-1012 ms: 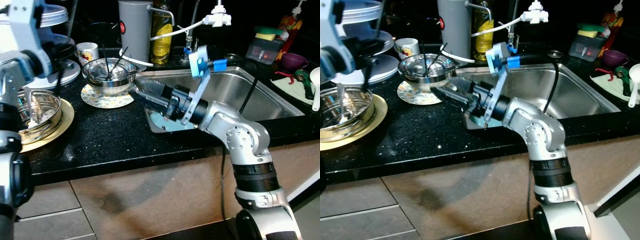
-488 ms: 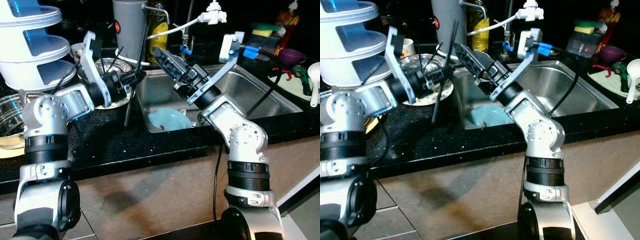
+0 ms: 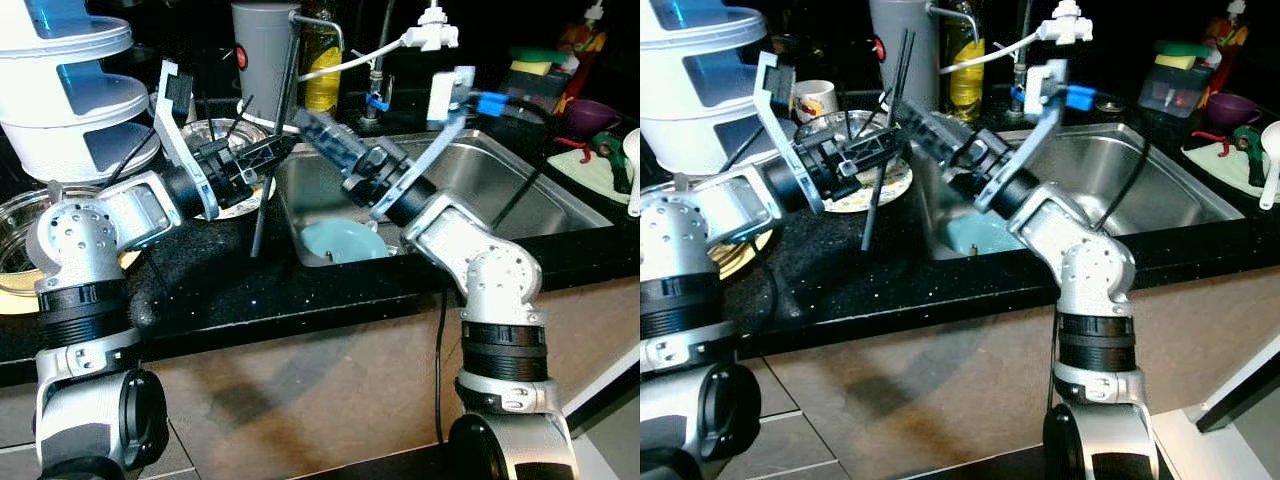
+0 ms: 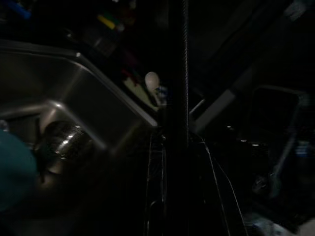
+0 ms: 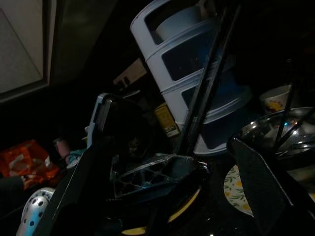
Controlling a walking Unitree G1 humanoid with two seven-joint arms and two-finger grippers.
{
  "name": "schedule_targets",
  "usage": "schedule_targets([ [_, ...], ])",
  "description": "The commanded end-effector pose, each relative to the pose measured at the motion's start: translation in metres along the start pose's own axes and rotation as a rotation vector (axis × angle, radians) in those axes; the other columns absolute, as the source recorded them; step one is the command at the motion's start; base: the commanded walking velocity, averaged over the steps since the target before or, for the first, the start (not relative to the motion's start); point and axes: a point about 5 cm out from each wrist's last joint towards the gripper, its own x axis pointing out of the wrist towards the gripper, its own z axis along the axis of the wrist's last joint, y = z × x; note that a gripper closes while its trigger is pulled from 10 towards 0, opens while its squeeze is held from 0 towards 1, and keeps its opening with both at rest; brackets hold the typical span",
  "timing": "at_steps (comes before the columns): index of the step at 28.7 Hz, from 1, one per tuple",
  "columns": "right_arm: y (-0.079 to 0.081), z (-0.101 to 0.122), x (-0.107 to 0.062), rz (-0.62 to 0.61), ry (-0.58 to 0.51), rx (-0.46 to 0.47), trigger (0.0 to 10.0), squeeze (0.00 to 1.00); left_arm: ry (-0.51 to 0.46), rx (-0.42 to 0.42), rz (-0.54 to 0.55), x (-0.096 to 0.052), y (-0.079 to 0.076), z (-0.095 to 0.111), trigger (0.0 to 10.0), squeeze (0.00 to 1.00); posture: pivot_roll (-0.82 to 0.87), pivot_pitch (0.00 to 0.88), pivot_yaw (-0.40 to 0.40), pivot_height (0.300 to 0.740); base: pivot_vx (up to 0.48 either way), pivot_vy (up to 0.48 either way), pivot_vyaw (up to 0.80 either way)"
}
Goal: Kitchen organization
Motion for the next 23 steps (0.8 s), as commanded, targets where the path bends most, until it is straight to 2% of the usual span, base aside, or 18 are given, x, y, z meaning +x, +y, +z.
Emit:
schedule_targets([
  [1,0.003,0.0,0.001,0.022,0.023,0.001,10.0,0.0,0.009,-0.026,-0.042,-0.001,-0.005,-0.003,0.0,0.0,0.0,0.151,0.004,0.74,0.0,0.0,0.0],
  [6,0.006,0.002,0.003,0.048,0.008,0.049,10.0,0.0,0.009,-0.094,-0.083,0.0,-0.01,-0.01,0.0,0.0,0.0,0.153,-0.004,0.74,0.0,0.0,0.0],
  [12,0.009,0.003,0.006,0.073,-0.008,0.072,10.0,0.0,0.032,-0.127,-0.068,0.001,-0.01,-0.021,0.0,0.0,0.0,0.157,-0.006,0.74,0.0,0.0,0.0],
  [23,0.018,0.006,0.005,0.157,-0.034,0.119,10.0,0.0,0.045,-0.171,-0.055,0.002,-0.009,-0.027,0.0,0.0,0.0,0.159,-0.003,0.74,0.0,0.0,0.0],
])
